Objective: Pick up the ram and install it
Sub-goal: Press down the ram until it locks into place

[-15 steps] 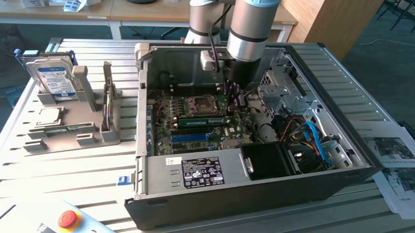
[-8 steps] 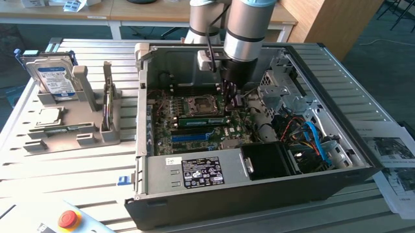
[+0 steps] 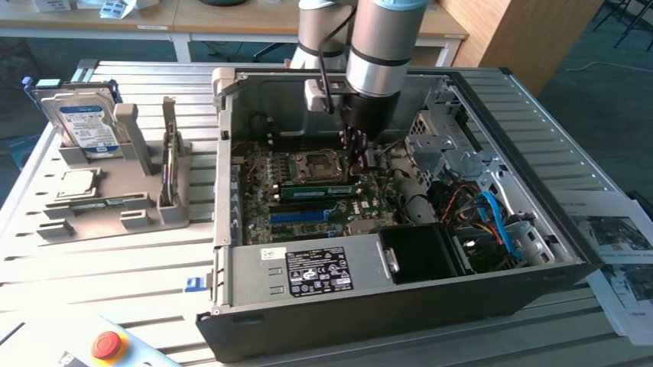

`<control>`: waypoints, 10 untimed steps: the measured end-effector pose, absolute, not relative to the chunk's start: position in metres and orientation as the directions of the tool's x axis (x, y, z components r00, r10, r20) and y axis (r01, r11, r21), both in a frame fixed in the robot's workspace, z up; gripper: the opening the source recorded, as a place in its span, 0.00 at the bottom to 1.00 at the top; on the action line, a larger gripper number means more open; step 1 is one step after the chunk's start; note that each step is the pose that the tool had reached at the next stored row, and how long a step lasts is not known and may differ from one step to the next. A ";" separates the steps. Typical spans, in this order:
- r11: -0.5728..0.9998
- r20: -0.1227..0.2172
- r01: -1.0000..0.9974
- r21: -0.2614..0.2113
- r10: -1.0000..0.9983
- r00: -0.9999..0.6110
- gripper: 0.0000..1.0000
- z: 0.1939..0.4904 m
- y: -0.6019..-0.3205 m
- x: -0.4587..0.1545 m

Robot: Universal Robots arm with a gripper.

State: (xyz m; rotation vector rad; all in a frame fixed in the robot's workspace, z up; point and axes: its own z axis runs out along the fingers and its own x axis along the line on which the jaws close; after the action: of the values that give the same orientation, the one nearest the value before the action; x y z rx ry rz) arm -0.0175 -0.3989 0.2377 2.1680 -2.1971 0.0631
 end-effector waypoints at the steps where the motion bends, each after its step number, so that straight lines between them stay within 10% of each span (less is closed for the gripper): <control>1: 0.014 0.067 -1.000 0.009 -0.998 -0.013 0.10 0.238 -0.399 -0.019; 10: 0.014 0.067 -1.000 0.009 -0.998 -0.013 0.10 0.238 -0.399 -0.032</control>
State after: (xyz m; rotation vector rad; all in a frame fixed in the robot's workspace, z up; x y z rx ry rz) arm -0.0318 -0.3989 0.2377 2.1680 -2.1970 0.0631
